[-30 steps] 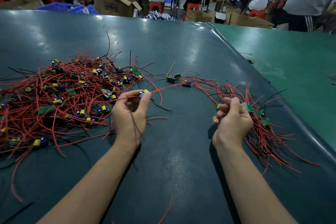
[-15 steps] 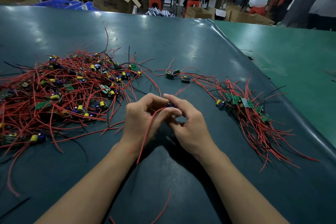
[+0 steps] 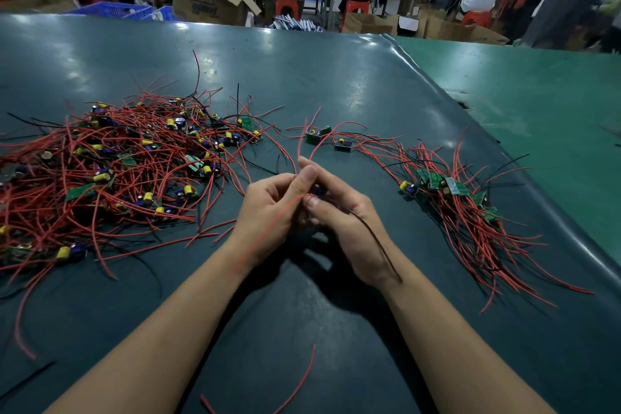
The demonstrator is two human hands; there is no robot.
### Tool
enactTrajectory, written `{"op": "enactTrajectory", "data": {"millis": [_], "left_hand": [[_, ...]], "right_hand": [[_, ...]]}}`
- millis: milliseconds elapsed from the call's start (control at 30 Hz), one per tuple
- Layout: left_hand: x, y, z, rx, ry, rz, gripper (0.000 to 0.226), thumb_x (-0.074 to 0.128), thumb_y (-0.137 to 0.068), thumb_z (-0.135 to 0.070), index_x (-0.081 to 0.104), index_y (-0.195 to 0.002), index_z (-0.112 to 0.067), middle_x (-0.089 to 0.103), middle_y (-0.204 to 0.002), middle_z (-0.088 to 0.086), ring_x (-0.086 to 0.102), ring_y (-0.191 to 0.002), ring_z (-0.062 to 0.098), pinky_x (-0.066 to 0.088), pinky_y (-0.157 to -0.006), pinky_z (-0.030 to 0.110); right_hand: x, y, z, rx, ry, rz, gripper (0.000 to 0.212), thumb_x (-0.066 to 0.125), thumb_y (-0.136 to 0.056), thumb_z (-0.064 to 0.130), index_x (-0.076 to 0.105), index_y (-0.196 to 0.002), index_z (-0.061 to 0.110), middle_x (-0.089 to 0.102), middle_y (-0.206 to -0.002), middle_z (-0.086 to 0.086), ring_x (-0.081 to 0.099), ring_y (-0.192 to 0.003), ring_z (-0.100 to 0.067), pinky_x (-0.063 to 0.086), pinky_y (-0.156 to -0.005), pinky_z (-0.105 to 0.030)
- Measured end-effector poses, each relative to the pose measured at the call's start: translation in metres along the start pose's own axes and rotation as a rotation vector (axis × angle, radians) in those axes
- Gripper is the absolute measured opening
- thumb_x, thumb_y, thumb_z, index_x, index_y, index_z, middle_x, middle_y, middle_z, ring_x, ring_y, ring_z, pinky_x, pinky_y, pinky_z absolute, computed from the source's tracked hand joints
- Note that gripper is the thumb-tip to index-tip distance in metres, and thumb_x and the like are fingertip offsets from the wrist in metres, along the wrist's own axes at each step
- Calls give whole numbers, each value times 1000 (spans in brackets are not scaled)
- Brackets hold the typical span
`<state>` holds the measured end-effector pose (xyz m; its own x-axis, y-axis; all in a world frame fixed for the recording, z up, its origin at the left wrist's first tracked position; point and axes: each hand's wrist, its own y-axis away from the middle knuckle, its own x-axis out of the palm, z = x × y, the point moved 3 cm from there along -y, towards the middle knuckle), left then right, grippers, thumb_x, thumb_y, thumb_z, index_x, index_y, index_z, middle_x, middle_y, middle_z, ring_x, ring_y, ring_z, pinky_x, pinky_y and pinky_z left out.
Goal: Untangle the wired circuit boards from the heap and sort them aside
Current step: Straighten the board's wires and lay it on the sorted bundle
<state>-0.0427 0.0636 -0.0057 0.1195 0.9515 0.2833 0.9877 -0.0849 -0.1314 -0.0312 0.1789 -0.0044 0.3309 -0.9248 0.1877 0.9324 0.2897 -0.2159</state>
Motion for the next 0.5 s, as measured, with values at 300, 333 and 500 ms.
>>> {"op": "enactTrajectory", "data": {"millis": [300, 333, 500], "left_hand": [[-7, -1, -2, -140, 314, -83, 24, 71, -70, -16, 70, -93, -10, 74, -79, 3, 58, -52, 6, 47, -53, 14], [-8, -2, -1, -134, 321, -111, 24, 71, -69, -16, 69, -93, -11, 74, -79, 3, 60, -52, 6, 48, -54, 14], [-10, -4, 1, -94, 324, -140, 27, 72, -69, -11, 68, -95, -6, 74, -76, 5, 64, -55, 9, 56, -54, 22]], "right_hand": [[-9, -7, -2, 178, -230, -344, 15, 65, -89, 17, 73, -101, 12, 74, -97, -10, 68, -72, -20, 51, -53, -22], [-9, -6, -4, 185, -191, -354, 15, 64, -91, 13, 72, -102, 10, 74, -94, -8, 67, -68, -17, 49, -50, -20], [0, -3, -3, 84, -9, -186, 29, 64, -91, 7, 69, -113, 25, 74, -96, 5, 63, -77, -9, 52, -53, -21]]}}
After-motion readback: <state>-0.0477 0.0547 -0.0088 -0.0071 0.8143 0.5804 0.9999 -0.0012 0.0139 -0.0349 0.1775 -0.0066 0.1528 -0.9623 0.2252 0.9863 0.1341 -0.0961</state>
